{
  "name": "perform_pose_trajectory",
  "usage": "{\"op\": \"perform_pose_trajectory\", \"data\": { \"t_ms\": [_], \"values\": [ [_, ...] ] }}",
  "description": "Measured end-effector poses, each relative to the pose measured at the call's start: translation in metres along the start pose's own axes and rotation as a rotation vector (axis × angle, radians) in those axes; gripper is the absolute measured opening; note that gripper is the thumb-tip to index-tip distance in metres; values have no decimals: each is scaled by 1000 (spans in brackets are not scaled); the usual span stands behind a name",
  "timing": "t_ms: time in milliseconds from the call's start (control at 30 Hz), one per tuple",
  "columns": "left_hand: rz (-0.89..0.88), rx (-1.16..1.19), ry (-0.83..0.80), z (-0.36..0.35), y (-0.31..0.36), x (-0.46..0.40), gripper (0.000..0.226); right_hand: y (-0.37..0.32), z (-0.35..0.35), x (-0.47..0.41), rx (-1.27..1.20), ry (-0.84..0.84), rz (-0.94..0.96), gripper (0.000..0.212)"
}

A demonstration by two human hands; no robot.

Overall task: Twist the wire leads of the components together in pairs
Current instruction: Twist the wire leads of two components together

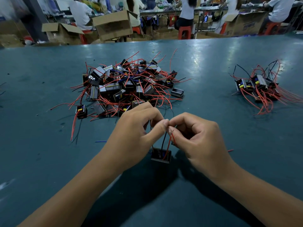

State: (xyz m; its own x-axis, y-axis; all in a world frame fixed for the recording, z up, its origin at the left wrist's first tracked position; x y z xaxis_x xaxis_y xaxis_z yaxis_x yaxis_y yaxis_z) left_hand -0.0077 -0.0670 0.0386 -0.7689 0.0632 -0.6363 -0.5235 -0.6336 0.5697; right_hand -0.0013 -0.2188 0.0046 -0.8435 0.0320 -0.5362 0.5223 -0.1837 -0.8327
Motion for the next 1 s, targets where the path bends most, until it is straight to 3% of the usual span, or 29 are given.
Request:
{"op": "perform_pose_trajectory", "data": {
  "t_ms": [133, 200, 367, 567, 867, 1000],
  "values": [
    [321, 205, -7, -13, -7, 9, 31, -2, 1, 1, 61, 3, 53, 7],
    [315, 234, -6, -9, -9, 6, 34, 1, 3, 0, 58, 4, 27, 6],
    [-1, 168, -27, 15, -13, -8, 9, 7, 4, -2, 20, -30, -39, 5],
    [-353, 0, -36, 13, -1, -7, 9, 5, 1, -1, -116, -147, -77, 3],
    [-617, -232, -43, 18, 8, -2, 21, -1, 2, 1, -76, -165, -48, 3],
    [-633, -245, -42, 18, 10, -2, 21, -3, 3, 1, -61, -172, -27, 5]
  ]
}}
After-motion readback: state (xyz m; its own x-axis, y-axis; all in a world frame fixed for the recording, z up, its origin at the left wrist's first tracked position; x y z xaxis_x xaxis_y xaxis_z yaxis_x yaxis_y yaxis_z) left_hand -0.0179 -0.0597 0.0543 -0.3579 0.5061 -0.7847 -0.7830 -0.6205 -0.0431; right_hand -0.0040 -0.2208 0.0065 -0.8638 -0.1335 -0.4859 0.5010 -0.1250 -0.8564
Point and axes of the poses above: each hand's wrist, its own x-axis away from the middle knuckle, its own z-axis out of the back of the hand, y = z × x, the point moved 5 cm from there along -x, towards the middle knuckle, and after that the axes turned 13 degrees about y, right-handed, at the moved point
